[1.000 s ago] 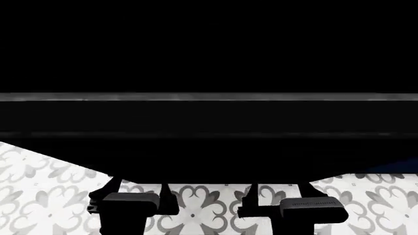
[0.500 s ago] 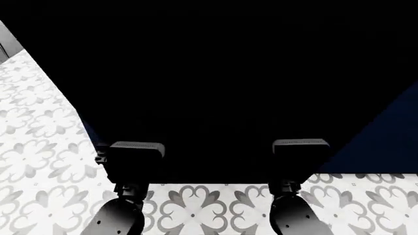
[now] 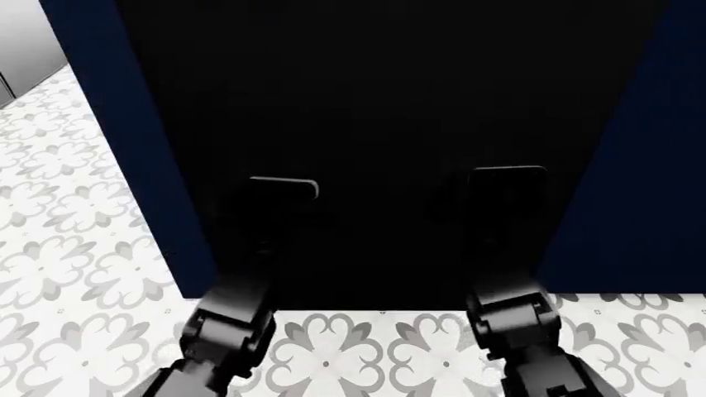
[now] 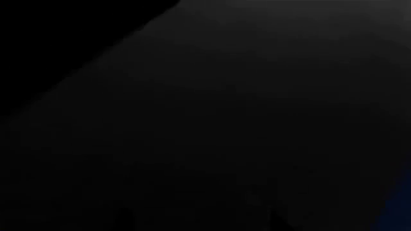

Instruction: Close the dishwasher door

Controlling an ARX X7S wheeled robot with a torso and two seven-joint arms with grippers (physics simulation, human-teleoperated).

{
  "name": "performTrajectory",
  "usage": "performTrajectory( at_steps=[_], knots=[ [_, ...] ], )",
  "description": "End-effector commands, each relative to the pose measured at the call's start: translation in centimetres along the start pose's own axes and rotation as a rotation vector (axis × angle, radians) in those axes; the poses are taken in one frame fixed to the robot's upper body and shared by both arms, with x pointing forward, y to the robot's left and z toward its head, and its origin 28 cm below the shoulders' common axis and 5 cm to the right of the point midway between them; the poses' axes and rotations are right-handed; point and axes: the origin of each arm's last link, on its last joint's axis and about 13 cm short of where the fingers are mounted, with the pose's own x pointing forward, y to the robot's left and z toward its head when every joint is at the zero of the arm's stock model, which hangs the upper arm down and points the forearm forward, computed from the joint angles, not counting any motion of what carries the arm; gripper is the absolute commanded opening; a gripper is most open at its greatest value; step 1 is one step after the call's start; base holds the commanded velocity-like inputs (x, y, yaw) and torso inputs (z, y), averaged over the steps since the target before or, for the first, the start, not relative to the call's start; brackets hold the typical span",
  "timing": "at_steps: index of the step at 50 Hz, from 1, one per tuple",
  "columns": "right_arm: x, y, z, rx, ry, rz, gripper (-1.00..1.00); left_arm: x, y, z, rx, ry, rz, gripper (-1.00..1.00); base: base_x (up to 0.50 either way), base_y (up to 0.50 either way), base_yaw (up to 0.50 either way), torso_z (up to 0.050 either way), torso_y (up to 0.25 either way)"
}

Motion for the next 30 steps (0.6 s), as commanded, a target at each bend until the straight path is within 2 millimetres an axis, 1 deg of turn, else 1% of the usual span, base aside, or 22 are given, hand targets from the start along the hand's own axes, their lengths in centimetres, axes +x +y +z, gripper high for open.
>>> performTrajectory(
  at_steps=[1,7,16,30],
  knots=[
    [0.9,-0.9,-0.4,-0.017,0.1,-0.043,1.0,1.6,0.3,0.0,0.042,0.048,0.029,1.0,0.0,0.0,0.0,0.0,0.0],
    [1.0,-1.1,-0.4,-0.018,0.109,-0.05,1.0,1.6,0.2,0.0,0.046,0.056,0.027,1.0,0.0,0.0,0.0,0.0,0.0],
    [1.5,-1.4,0.3,-0.012,0.112,-0.061,1.0,1.9,0.1,0.4,0.056,0.056,0.026,1.0,0.0,0.0,0.0,0.0,0.0],
    [1.7,-1.5,0.7,0.001,0.135,-0.057,1.0,2.0,0.0,0.6,0.074,0.07,0.025,1.0,0.0,0.0,0.0,0.0,0.0]
  ],
)
